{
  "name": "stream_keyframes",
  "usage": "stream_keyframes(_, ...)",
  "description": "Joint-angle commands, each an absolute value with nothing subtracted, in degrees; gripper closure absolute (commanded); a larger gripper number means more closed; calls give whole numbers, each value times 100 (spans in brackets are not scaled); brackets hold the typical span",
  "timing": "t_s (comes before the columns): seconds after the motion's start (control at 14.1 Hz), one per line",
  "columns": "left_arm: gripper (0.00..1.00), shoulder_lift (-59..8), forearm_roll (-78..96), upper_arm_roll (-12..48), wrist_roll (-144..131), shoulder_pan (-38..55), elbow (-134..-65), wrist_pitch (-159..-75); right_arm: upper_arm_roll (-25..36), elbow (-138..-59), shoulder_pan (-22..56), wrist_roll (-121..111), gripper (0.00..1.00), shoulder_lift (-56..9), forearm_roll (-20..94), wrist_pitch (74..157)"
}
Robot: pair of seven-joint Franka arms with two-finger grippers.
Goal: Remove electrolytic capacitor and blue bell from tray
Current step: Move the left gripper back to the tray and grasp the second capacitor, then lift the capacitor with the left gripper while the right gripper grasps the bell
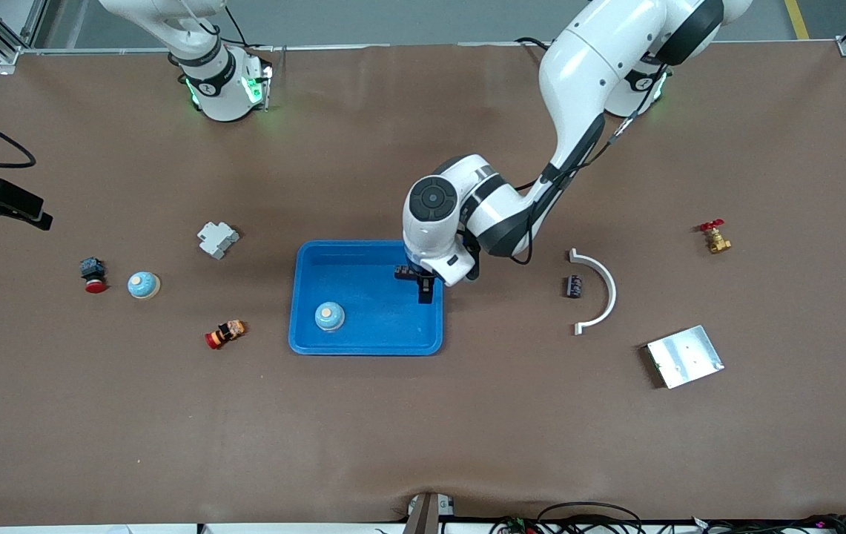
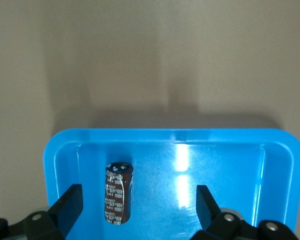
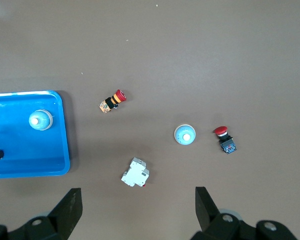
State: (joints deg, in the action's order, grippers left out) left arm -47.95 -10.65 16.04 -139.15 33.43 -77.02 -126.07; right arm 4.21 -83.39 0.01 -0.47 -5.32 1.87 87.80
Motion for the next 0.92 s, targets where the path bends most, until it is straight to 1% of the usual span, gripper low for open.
stream_keyframes(0.0, 0, -5062, -1107, 1529, -14001, 3498, -7374, -12629, 387, -8297, -61, -44, 0, -545, 264, 8701)
stream_keyframes(0.28, 0, -5229, -1107, 1486, -14010, 3673, -7330, -12875, 387, -8314, -53, -26, 0, -545, 264, 8701)
stream_keyframes(0.42, 0, -5264, -1107, 1372, -14010, 3779, -7321, -12990, 378, -8323, -18, 17, 0, -597, 264, 8762)
stream_keyframes(0.85, 0, -5414, -1107, 1318, -14010, 3841, -7286, -13157, 308, -8314, 333, 53, 0, -1176, 456, 9184)
